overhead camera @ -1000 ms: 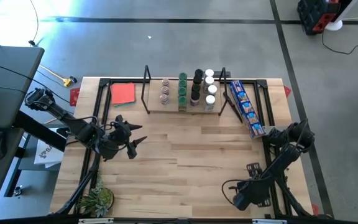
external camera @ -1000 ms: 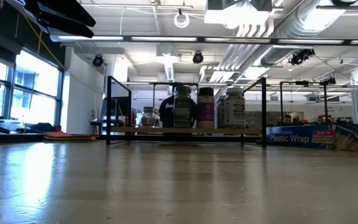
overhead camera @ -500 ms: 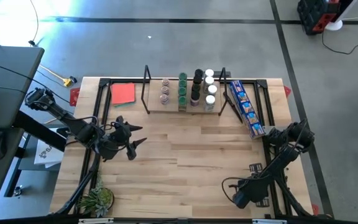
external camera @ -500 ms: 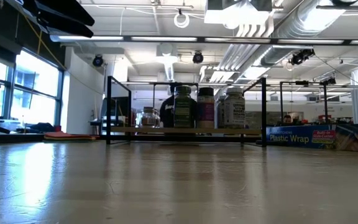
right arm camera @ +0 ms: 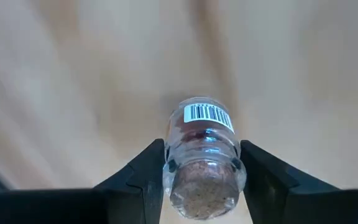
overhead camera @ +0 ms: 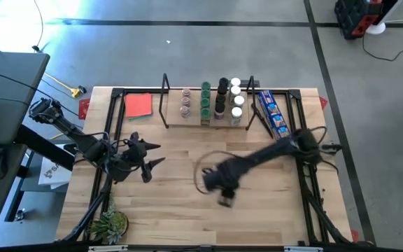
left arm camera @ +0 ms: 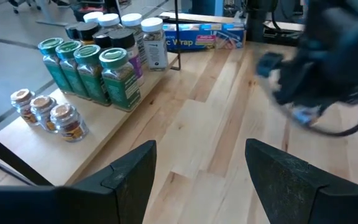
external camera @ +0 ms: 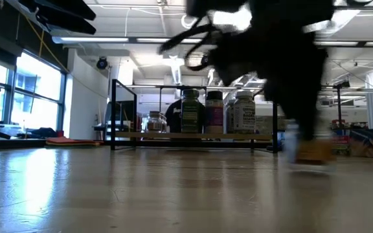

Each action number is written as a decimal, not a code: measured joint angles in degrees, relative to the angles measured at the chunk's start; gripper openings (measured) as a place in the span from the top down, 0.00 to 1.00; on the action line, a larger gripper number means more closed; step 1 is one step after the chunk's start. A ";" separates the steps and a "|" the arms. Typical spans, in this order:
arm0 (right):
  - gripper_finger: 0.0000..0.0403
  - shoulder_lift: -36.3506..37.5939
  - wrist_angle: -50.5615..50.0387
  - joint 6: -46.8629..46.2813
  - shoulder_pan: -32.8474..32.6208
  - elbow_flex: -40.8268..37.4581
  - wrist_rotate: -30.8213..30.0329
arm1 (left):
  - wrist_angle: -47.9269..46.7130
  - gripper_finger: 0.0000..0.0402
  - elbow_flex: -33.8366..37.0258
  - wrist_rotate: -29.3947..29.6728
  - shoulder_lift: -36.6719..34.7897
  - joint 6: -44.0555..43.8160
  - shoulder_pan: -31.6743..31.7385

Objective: Shelf spices
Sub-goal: Put the brown seasoning bottle on the shelf aligned with the other brown seasoning bottles

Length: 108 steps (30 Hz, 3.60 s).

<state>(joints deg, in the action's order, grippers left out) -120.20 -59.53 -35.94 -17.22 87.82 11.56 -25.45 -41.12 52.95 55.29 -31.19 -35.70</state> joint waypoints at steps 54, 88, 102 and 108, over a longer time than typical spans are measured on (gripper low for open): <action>0.23 -12.24 -30.49 -37.58 -20.78 28.12 -48.48 | 58.57 0.40 14.44 -12.02 41.16 12.03 18.73; 0.23 -12.15 -30.38 -38.65 -21.11 28.12 -50.58 | 47.91 0.50 7.43 -31.01 28.33 25.93 48.81; 0.23 -12.13 -30.23 -38.64 -21.09 28.12 -50.58 | 48.11 0.48 7.43 -31.85 27.22 31.79 48.29; 0.23 -12.13 -30.42 -38.63 -21.19 28.12 -50.60 | 36.95 0.48 7.39 -39.28 20.41 48.68 38.47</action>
<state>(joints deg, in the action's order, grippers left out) -132.33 -89.95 -74.56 -38.41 115.94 -39.04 11.50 -33.74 13.67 75.70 17.49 2.77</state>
